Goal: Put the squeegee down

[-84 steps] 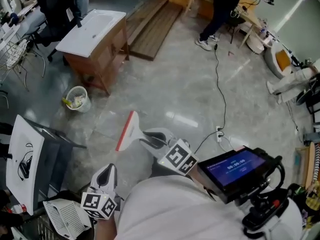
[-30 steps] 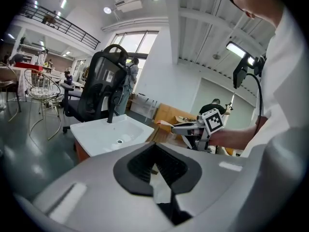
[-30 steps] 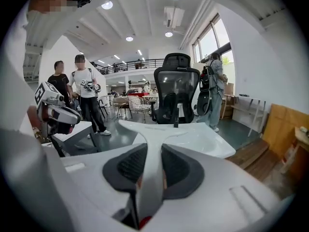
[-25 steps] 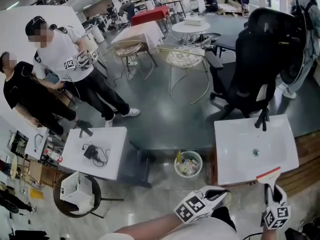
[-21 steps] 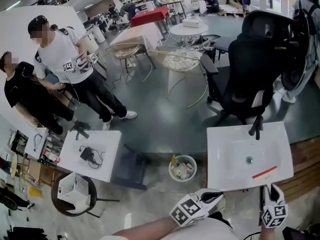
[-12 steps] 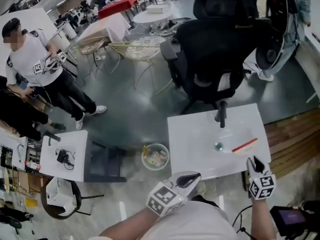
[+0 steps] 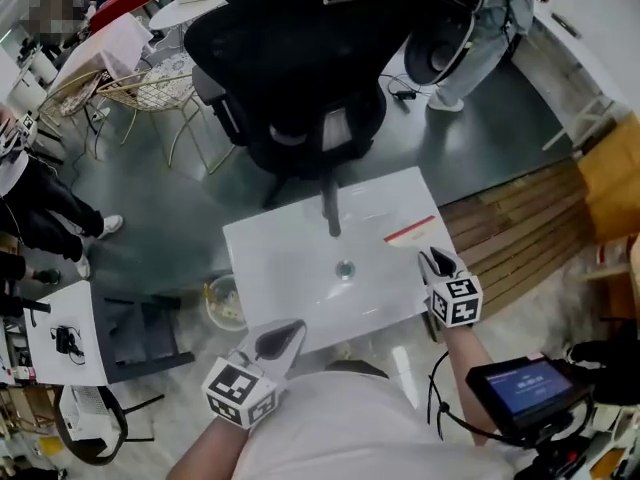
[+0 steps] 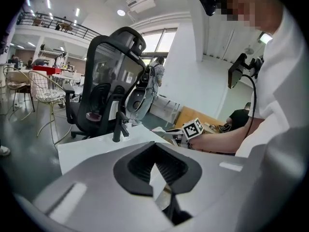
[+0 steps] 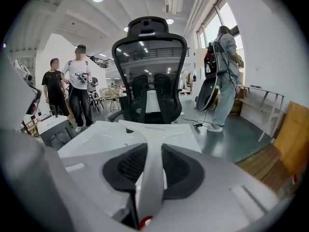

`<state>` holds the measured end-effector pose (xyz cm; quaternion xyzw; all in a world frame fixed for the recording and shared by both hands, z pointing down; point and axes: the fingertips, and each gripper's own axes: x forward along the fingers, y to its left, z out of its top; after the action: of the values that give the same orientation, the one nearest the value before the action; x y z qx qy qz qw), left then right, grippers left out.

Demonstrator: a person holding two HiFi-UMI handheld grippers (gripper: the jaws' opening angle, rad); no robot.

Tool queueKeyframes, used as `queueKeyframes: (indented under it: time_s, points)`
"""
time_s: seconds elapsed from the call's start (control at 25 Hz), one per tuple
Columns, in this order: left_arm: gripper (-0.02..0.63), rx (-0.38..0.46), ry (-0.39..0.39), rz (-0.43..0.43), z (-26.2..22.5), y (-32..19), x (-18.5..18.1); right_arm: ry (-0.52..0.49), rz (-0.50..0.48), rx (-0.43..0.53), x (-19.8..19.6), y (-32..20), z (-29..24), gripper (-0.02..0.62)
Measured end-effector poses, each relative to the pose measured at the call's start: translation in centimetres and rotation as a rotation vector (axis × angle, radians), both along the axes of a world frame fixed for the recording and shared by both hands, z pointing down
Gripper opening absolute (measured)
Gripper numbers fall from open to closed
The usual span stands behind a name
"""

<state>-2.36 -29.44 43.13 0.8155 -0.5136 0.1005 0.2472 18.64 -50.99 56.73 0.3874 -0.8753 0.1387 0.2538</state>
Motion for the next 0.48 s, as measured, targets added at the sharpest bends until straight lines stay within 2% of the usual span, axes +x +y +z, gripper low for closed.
queueKeyframes:
  time_s: [0.48]
  points:
    - [0.007,-0.044,-0.030,-0.089,1.3,-3.7,-1.8,0.067,0.053,-0.022,0.7,-10.0,6.3,0.097]
